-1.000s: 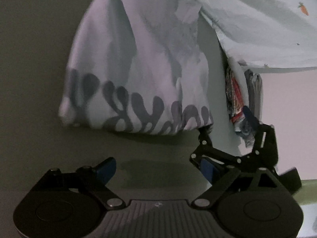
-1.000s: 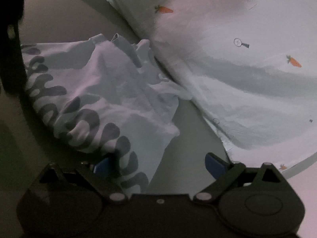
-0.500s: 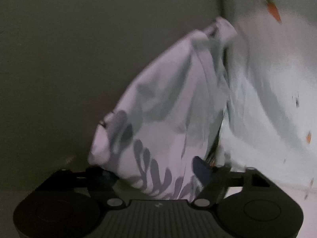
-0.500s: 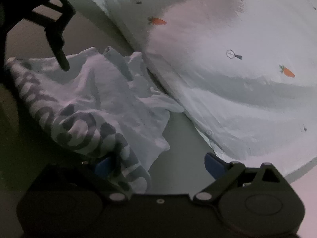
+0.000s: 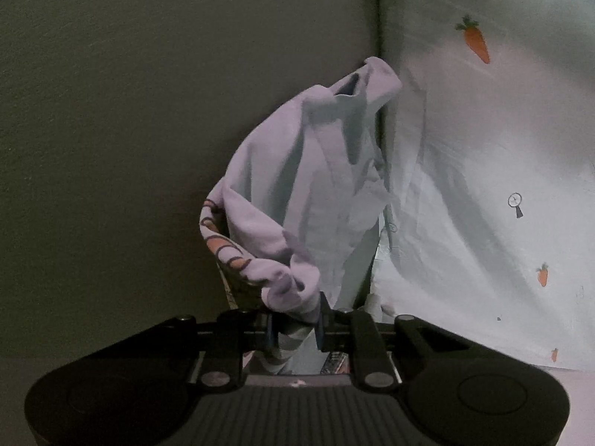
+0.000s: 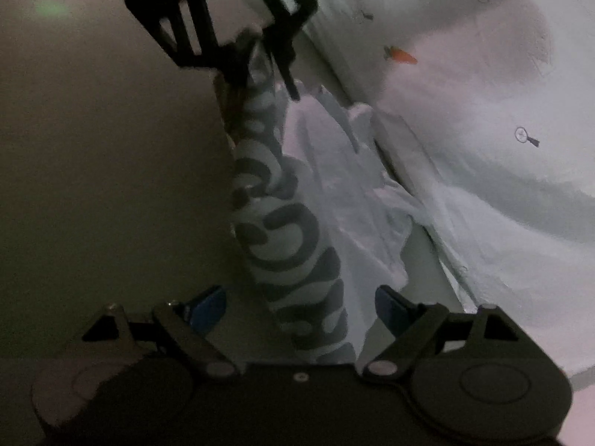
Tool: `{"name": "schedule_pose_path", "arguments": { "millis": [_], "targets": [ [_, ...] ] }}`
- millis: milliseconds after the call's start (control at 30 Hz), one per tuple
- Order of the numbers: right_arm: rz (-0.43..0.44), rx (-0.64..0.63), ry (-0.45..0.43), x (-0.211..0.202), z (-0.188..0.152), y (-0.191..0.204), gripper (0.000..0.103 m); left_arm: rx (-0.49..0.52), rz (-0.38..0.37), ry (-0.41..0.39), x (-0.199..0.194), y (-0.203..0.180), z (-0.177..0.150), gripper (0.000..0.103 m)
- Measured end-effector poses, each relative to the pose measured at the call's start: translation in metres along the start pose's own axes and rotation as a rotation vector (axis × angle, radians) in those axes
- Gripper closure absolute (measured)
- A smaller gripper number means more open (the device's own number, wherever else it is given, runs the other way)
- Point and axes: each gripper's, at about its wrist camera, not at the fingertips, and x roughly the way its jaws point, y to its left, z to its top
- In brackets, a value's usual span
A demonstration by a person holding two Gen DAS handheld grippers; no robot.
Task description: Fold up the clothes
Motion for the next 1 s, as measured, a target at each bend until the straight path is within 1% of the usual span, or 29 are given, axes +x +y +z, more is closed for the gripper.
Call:
{"name": "schedule_pose_path", "arguments": {
  "millis": [33, 67, 100, 167, 200, 233, 300, 367, 400, 467, 600, 700, 767, 833, 900, 1000],
  "targets": [
    [-0.007, 0.037, 0.02, 0.008, 0.002, -0.004, 0.024, 0.004, -0.007, 0.0, -0.001, -0.003, 0.0, 0.083],
    [-0.014, 0.078, 0.047, 0.015, 0.003, -0.009, 0.039, 0.005, -0.012, -0.001, -0.002, -0.004, 0.001, 0.083],
    [-0.02, 0.119, 0.073, 0.022, 0.003, -0.014, 0.045, -0.007, -0.012, -0.001, -0.002, -0.004, 0.004, 0.083],
    [0.006, 0.118, 0.104, 0.036, -0.002, -0.017, 0.066, -0.03, -0.007, -0.003, -0.001, -0.002, 0.01, 0.083],
    [0.023, 0.099, 0.082, 0.036, -0.003, -0.017, 0.074, -0.042, 0.003, -0.012, -0.001, -0.003, 0.012, 0.085],
    [0.029, 0.07, 0.079, 0.037, -0.003, -0.017, 0.085, -0.045, 0.008, -0.017, -0.002, -0.005, 0.013, 0.086],
    [0.052, -0.004, 0.049, 0.027, -0.003, -0.019, 0.088, -0.021, -0.015, -0.027, -0.011, -0.012, 0.008, 0.087],
    [0.061, -0.042, 0.012, 0.012, -0.004, -0.028, 0.09, 0.001, -0.073, -0.032, -0.027, -0.018, -0.003, 0.088],
    [0.078, -0.062, -0.008, 0.003, -0.006, -0.032, 0.091, 0.009, -0.087, -0.031, -0.035, -0.02, -0.01, 0.09],
    [0.158, -0.08, -0.037, -0.019, -0.012, -0.043, 0.092, 0.012, -0.096, -0.019, -0.055, -0.019, -0.024, 0.091],
    [0.317, -0.064, -0.068, -0.064, -0.022, -0.054, 0.092, -0.078, -0.08, 0.026, -0.096, 0.004, -0.054, 0.092],
    [0.451, -0.054, -0.082, -0.101, -0.035, -0.051, 0.092, -0.131, -0.059, 0.053, -0.126, 0.018, -0.076, 0.092],
    [0.537, -0.012, -0.083, -0.115, -0.039, -0.053, 0.092, -0.178, -0.046, 0.057, -0.136, 0.024, -0.085, 0.092],
    [0.609, 0.037, -0.082, -0.125, -0.042, -0.056, 0.092, -0.213, -0.042, 0.046, -0.14, 0.027, -0.088, 0.092],
    [0.632, 0.065, -0.082, -0.122, -0.04, -0.061, 0.092, -0.211, -0.054, 0.029, -0.135, 0.022, -0.083, 0.092],
    [0.671, 0.07, -0.095, -0.106, -0.033, -0.088, 0.092, -0.195, -0.077, 0.013, -0.118, 0.003, -0.072, 0.091]
  ]
}}
